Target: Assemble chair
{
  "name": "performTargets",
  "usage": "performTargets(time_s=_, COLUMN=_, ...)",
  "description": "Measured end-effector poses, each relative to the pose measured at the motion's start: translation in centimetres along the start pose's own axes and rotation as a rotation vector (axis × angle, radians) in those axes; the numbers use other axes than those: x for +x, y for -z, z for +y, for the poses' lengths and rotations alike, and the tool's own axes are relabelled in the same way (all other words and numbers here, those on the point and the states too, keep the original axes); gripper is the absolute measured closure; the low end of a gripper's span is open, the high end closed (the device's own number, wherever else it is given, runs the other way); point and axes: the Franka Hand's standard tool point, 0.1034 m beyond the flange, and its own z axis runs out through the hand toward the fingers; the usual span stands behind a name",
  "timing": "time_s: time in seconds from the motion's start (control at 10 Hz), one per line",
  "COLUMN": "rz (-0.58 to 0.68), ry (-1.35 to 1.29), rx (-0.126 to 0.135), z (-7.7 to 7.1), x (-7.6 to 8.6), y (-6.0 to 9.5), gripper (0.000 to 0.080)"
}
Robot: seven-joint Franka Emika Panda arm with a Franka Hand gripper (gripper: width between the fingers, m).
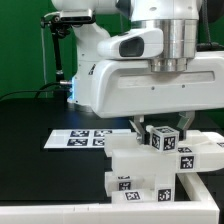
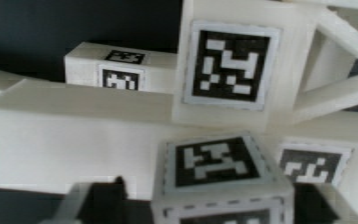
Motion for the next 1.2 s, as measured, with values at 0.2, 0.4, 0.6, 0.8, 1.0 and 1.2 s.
performTargets(time_s=0.2, rz=0.000, ry=-0.007, rx=0.000, z=0.01, x=0.00, y=0.00, gripper=0.0520)
performTargets(time_s=0.4, rz=0.000, ry=-0.025, rx=0.000, z=0.02, x=0.00, y=0.00, gripper=0.0516)
performTargets(time_s=0.6, rz=0.000, ry=-0.184, rx=0.002, z=-0.01, x=0.01, y=0.00, gripper=0.0516)
performTargets(time_s=0.8, rz=0.000, ry=-0.375, rx=0.004, z=0.11, x=-0.02, y=-0.04, gripper=0.0515)
performTargets(time_s=1.0, rz=-0.001, ry=-0.583, rx=0.004, z=-0.12, x=0.01, y=-0.06, gripper=0.0515)
performTargets(time_s=1.2, rz=-0.001, ry=-0.752, rx=0.013, z=0.14, x=-0.04, y=-0.07, gripper=0.0515)
